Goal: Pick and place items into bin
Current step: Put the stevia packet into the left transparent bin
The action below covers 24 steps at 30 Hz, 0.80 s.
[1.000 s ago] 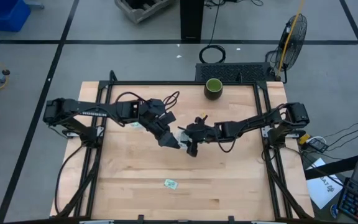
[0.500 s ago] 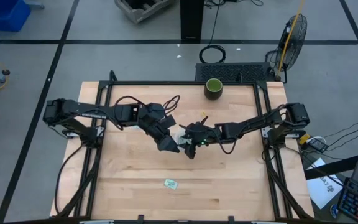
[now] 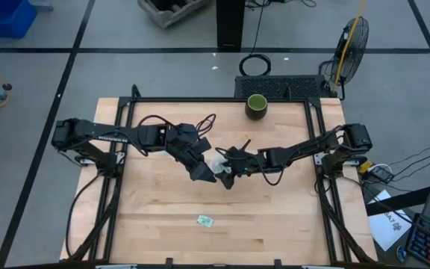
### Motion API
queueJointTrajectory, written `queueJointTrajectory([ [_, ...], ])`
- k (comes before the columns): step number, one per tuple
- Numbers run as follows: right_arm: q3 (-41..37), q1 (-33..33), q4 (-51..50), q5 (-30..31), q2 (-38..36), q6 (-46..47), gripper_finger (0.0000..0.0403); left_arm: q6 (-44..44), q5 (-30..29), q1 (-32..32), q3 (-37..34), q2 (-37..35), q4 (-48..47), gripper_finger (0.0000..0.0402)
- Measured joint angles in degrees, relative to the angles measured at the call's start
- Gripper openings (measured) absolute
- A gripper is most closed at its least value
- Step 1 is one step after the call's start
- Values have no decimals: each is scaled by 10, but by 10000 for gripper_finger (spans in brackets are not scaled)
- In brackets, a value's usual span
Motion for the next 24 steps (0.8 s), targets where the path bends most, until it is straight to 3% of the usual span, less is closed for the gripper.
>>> queueJointTrajectory([
  [5,0,0,1,-7,0,53,304,0,0,0,0,0,0,276],
  [12,0,-5,18,-33,0,150,338,4,0,0,0,0,0,276],
  [24,0,-12,12,-40,-2,209,316,15,0,0,0,0,0,276],
])
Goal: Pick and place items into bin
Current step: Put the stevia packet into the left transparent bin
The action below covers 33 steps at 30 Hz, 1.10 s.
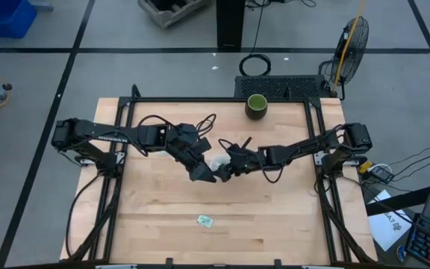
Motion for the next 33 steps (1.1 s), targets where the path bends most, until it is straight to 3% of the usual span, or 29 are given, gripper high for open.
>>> queueJointTrajectory([
  [5,0,-8,-2,-12,-1,15,321,0,0,0,0,0,0,276],
  [11,0,-11,-68,-11,-1,60,361,3,0,0,0,0,0,276],
  [16,0,-10,-55,-12,-1,63,395,10,0,0,0,0,0,276],
  [24,0,-10,-5,-12,-1,-52,394,15,0,0,0,0,0,276],
  [33,0,-14,-12,-34,-1,16,394,15,1,0,0,0,0,276],
])
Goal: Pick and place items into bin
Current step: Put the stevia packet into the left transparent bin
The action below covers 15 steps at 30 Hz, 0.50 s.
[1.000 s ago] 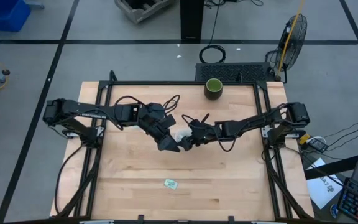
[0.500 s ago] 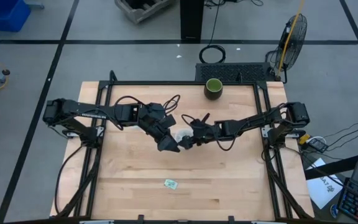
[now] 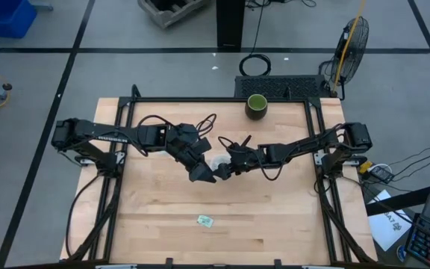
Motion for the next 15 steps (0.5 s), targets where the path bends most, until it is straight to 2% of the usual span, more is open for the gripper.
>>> queueJointTrajectory([
  [9,-28,0,-10,-23,0,72,394,0,0,0,0,0,0,276],
  [15,-38,-1,3,-23,0,76,394,0,0,0,0,0,0,275],
])
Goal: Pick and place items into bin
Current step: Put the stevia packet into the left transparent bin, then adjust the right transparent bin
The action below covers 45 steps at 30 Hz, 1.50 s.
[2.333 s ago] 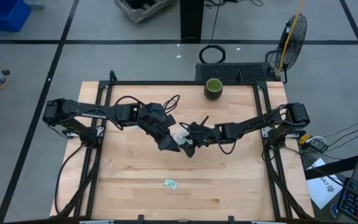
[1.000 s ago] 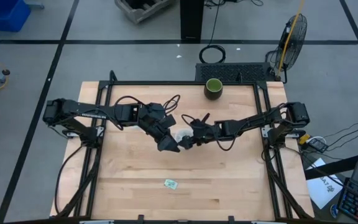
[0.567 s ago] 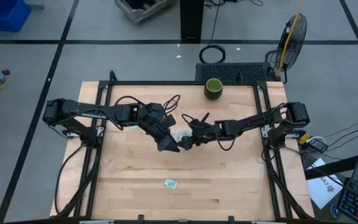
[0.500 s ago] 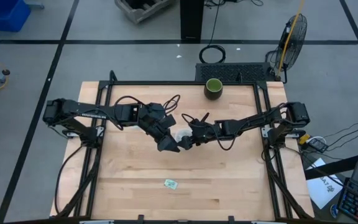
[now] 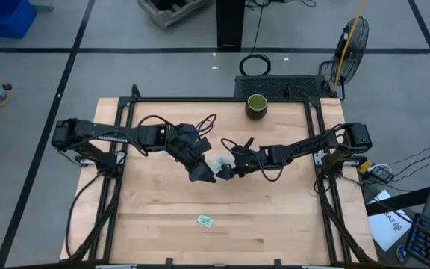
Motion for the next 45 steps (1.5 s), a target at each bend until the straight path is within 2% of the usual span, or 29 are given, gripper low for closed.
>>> queueJointTrajectory([
  [5,0,0,3,0,0,10,394,0,0,0,0,0,0,276],
  [11,0,0,65,13,-9,7,393,1,0,0,0,0,1,275],
  [14,-1,0,46,19,-21,-12,393,2,0,0,0,0,3,276],
  [18,-1,-17,-11,-33,-21,10,393,4,0,0,0,0,10,275],
  [21,-1,-10,14,17,-27,-29,393,5,0,1,0,0,9,276],
  [25,1,-19,15,6,-46,-35,393,5,-2,2,0,0,9,276],
  [36,0,-19,7,63,-103,-88,393,10,4,2,0,0,9,276],
  [45,0,-19,-15,80,-106,-111,394,13,5,2,0,0,0,275],
])
